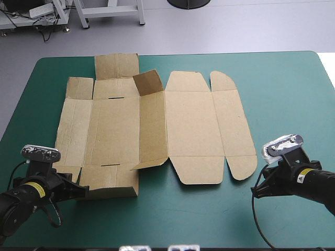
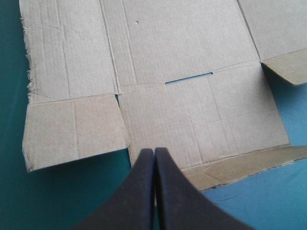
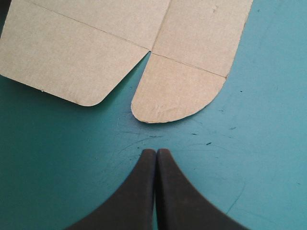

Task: Fold the box

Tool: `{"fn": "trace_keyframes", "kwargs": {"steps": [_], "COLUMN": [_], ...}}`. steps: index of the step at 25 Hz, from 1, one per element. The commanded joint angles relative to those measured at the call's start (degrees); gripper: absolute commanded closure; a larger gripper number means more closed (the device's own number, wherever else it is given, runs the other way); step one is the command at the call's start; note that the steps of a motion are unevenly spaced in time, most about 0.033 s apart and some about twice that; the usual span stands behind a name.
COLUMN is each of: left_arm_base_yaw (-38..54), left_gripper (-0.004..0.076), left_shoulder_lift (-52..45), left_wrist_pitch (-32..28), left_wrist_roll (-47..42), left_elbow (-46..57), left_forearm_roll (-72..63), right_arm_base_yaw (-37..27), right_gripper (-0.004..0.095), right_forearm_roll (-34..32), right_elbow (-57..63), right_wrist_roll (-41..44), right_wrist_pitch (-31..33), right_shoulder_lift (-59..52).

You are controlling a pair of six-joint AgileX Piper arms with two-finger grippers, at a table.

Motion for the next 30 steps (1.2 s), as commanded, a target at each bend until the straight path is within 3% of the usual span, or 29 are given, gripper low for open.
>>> {"fn": "trace_keyframes", "kwargs": {"steps": [1, 11, 20, 30], "left_arm_base_yaw": [-0.3, -0.3, -0.3, 1.3], "left_gripper": [0.0734, 0.0734, 0.0733, 0.0706], "left_shoulder_lift": [-0.1, -0.1, -0.1, 5.2], "left_wrist_pitch": [-2.9, -2.8, -1.3, 1.0], "left_wrist_roll": [-0.3, -0.4, -13.2, -12.5], "left_elbow": [-1.5, -1.5, -1.6, -2.8], "left_forearm_roll": [-0.3, 2.0, 30.3, 28.9], "right_arm_base_yaw": [0.0, 0.0, 0.0, 0.0], "right_gripper": [0.0926, 0.0926, 0.0926, 0.0926], "right_forearm_roll": [0.7, 0.7, 0.7, 0.8], "right_elbow": [-1.8, -1.8, -1.8, -1.8], "right_wrist_roll": [-0.2, -0.3, -0.3, -1.7], "right_wrist_pitch": [-3.0, -3.0, -2.8, -2.8], "right_shoulder_lift": [-0.3, -0.3, -0.3, -0.3]}}
